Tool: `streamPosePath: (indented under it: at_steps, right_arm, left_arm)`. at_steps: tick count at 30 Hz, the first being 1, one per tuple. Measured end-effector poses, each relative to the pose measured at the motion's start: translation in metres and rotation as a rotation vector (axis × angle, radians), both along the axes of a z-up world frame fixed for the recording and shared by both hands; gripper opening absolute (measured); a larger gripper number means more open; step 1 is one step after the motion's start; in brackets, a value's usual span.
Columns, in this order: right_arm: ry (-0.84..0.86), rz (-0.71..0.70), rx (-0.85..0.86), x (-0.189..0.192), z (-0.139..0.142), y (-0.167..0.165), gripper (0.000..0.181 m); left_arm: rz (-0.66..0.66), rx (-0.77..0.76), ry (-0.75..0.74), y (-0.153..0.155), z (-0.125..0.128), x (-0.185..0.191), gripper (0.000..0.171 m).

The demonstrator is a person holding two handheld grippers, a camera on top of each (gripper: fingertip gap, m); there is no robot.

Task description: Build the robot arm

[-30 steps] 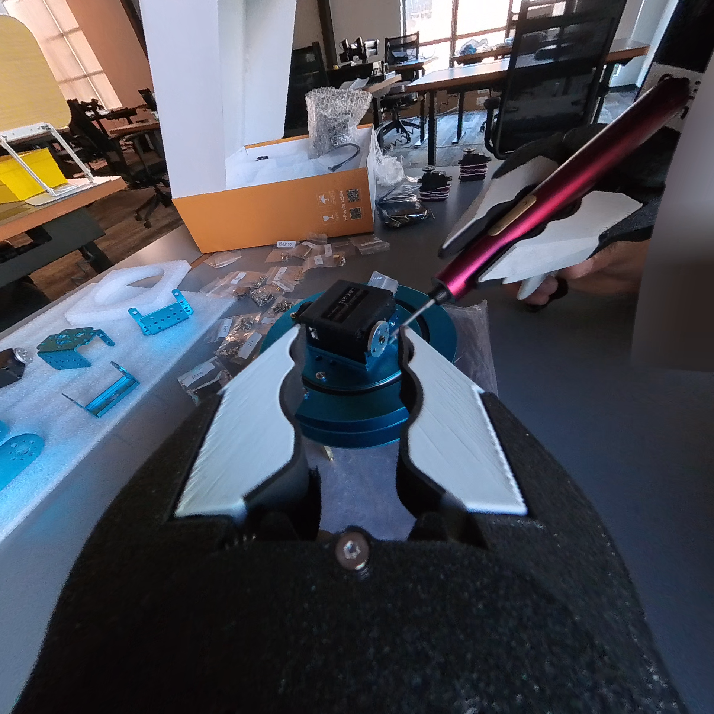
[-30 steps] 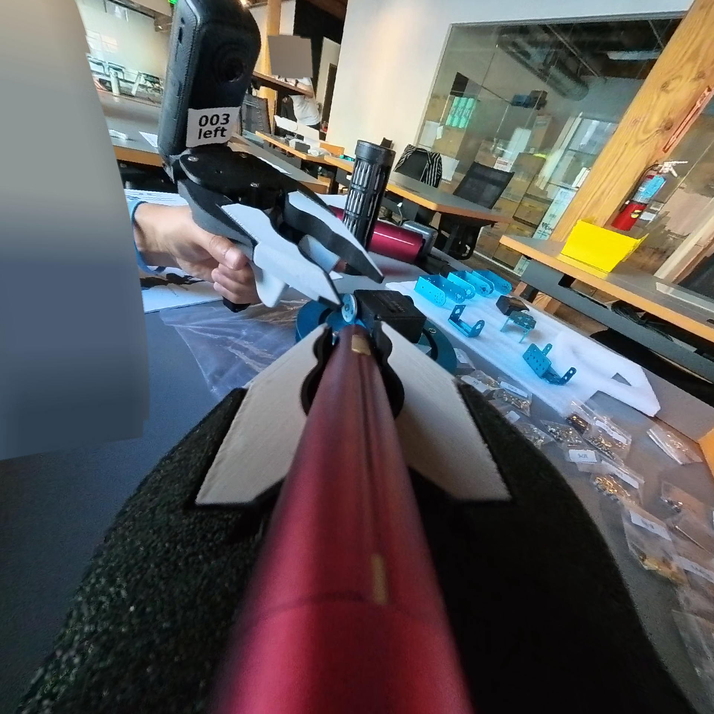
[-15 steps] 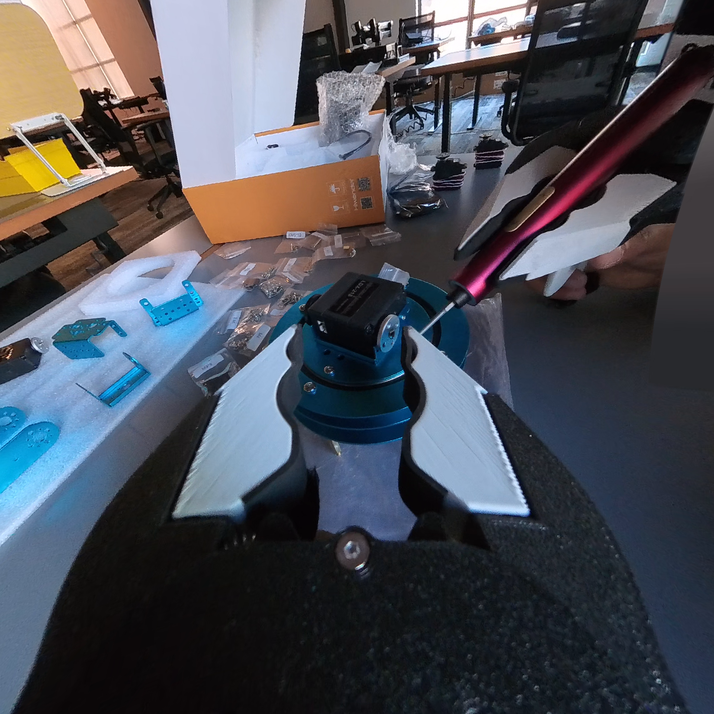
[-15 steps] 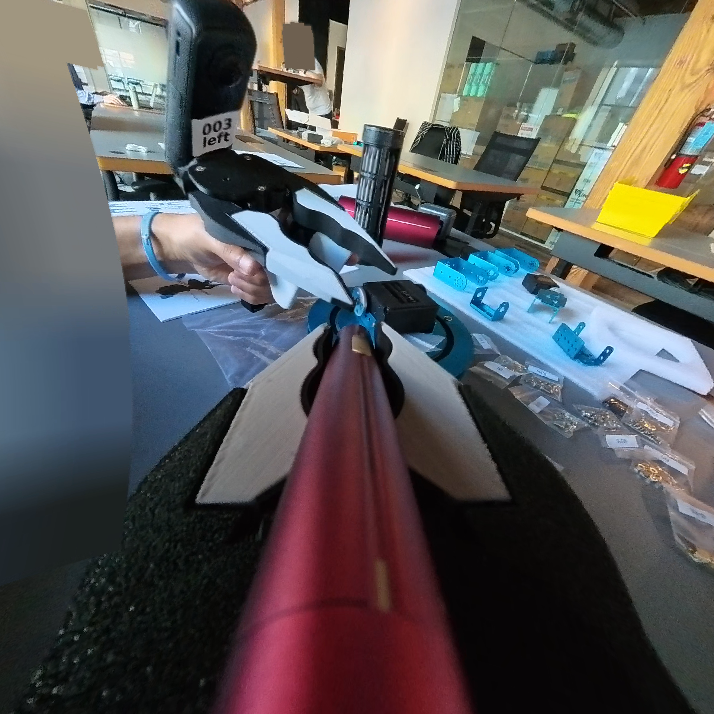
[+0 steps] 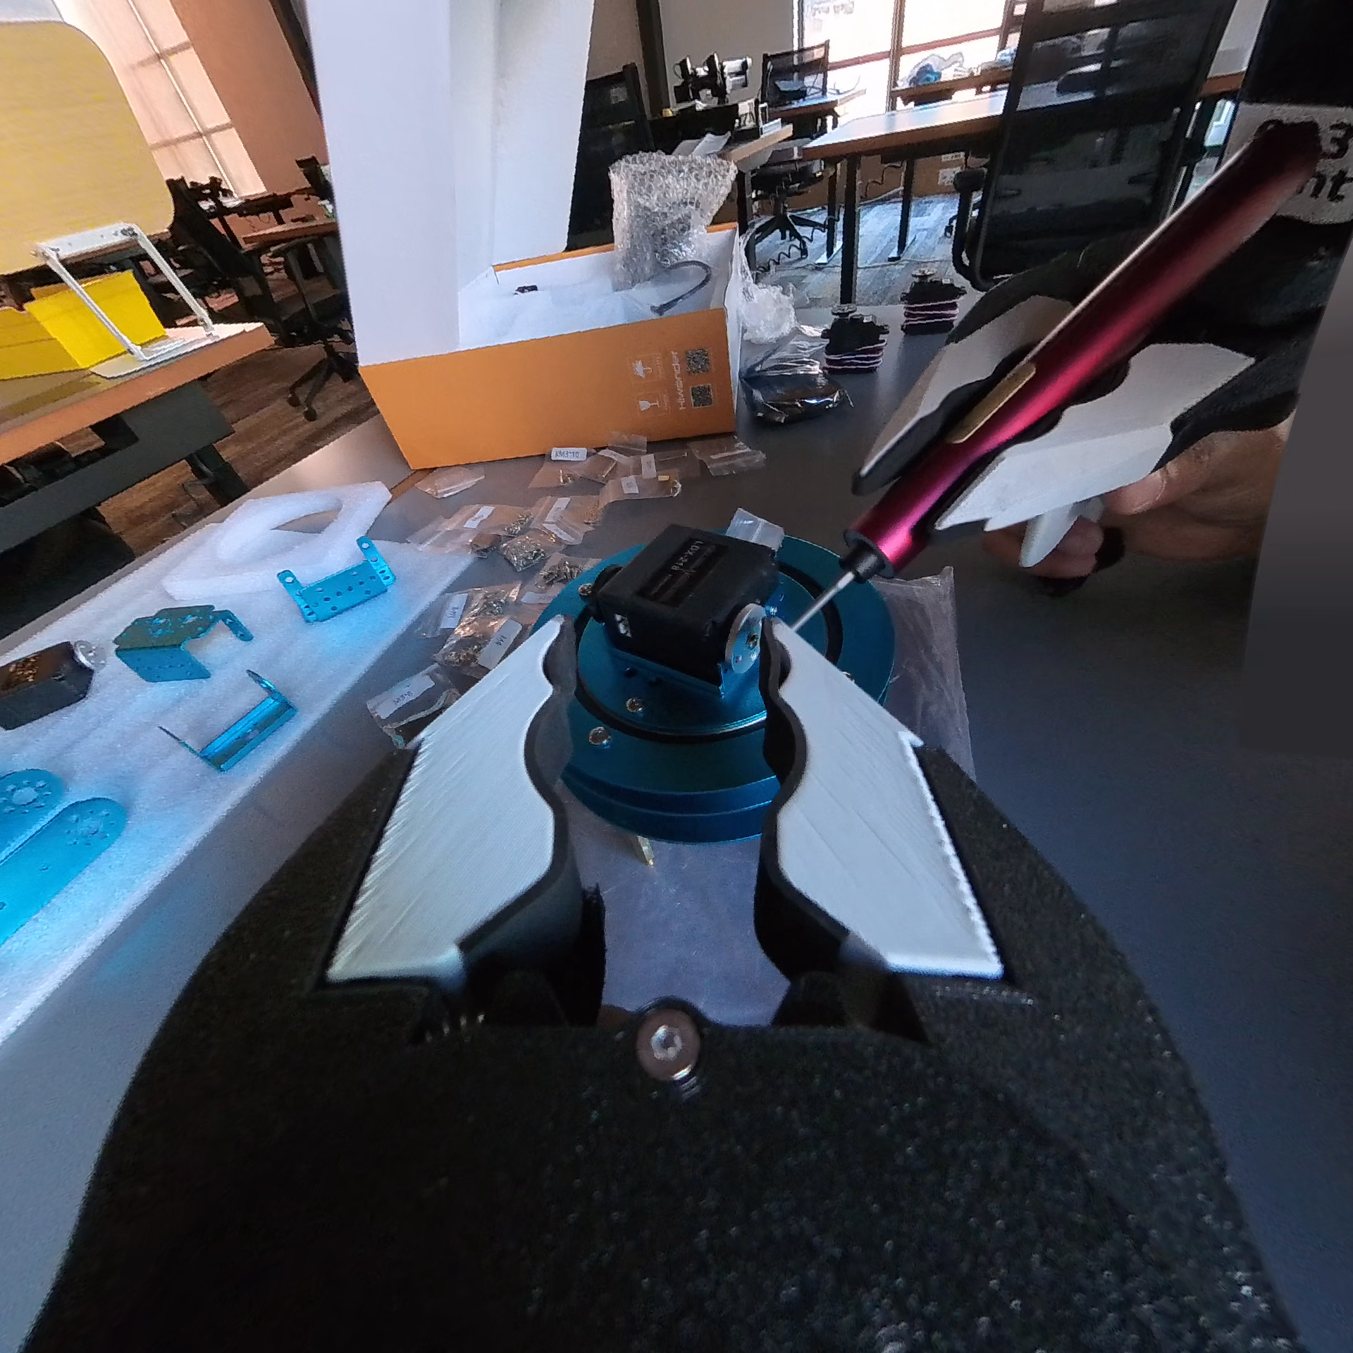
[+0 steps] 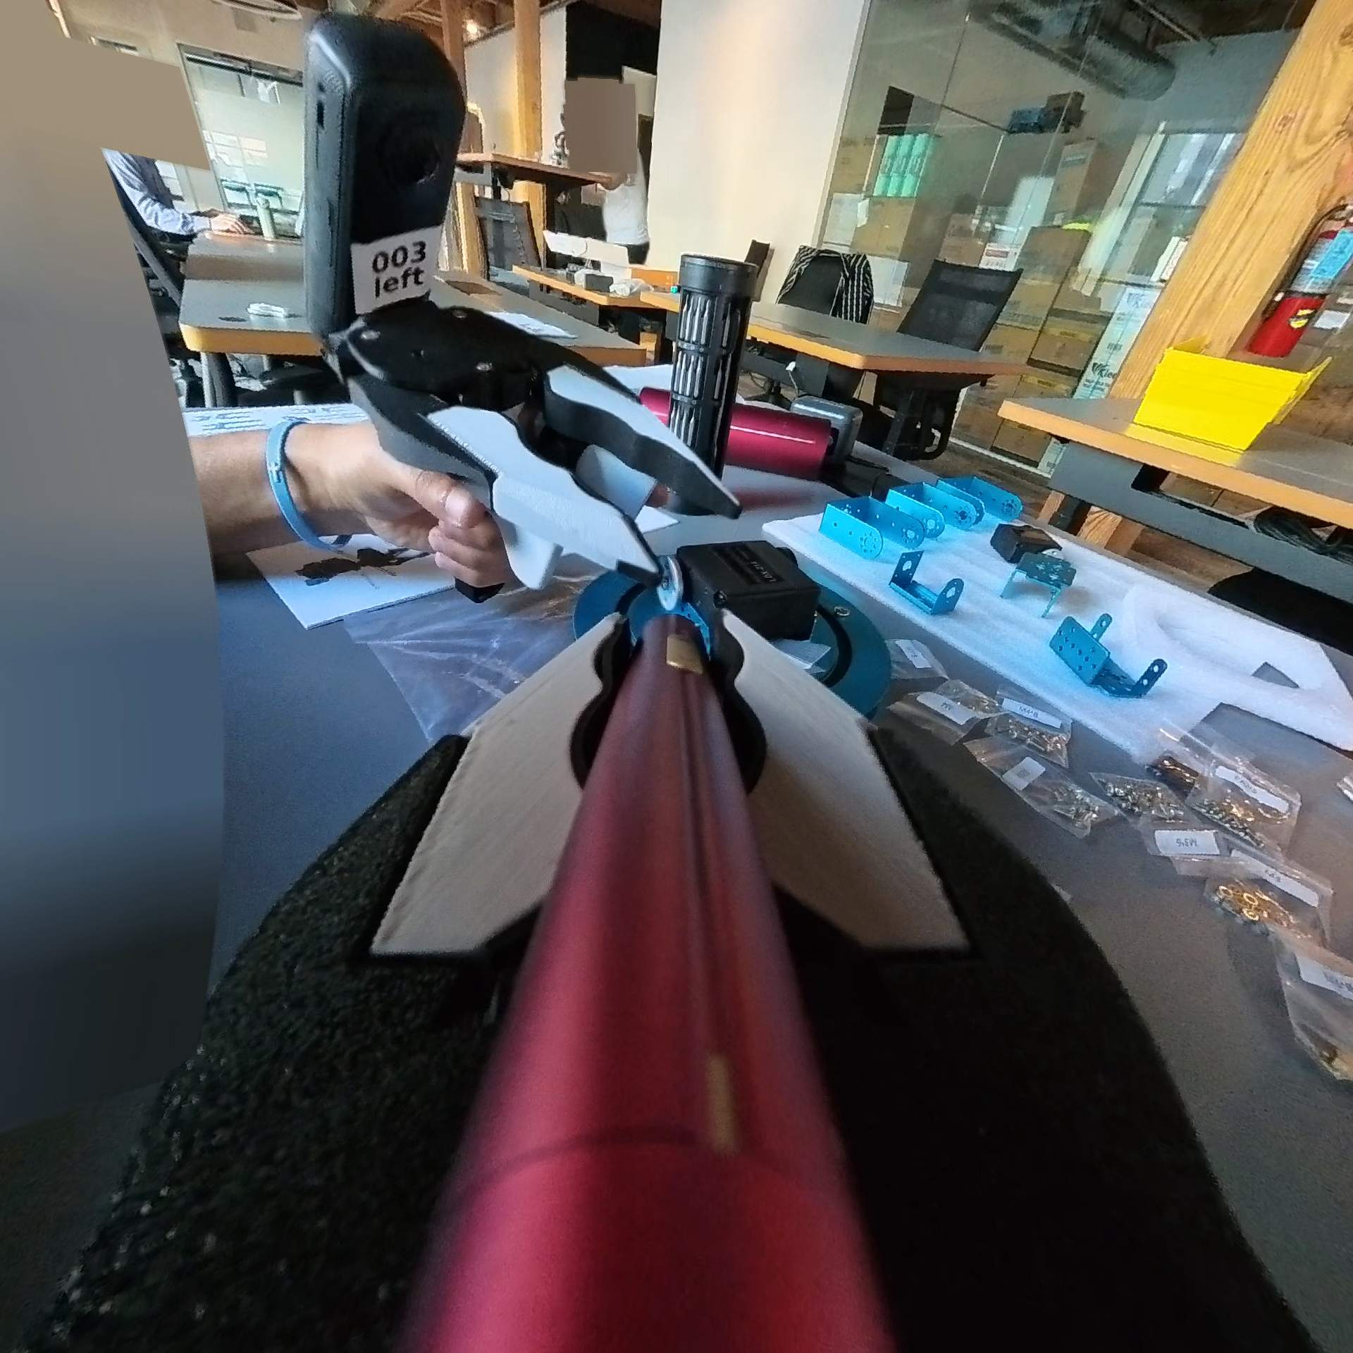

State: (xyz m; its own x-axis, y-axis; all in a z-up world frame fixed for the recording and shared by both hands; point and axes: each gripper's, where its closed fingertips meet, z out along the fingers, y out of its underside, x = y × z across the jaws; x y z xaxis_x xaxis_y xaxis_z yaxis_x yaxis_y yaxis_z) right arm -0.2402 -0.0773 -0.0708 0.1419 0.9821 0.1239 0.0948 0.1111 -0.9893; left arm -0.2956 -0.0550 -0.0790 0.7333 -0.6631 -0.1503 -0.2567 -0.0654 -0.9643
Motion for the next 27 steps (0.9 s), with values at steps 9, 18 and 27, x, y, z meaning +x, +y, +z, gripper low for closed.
streamPosePath:
  at_steps: [9, 18, 27]
  right_arm:
    - [-0.061, 0.087, 0.182, 0.001, -0.002, -0.001, 0.021]
    - [-0.018, 0.172, 0.192, 0.008, 0.009, 0.007, 0.02]
    - [-0.018, 0.17, 0.354, 0.001, -0.001, -0.006, 0.021]
  left_arm:
    - [-0.053, -0.024, 0.014, -0.007, -0.006, 0.009, 0.054]
    - [-0.056, -0.027, 0.019, -0.005, -0.01, 0.009, 0.056]
    - [-0.024, -0.007, 0.064, -0.003, -0.013, 0.011, 0.055]
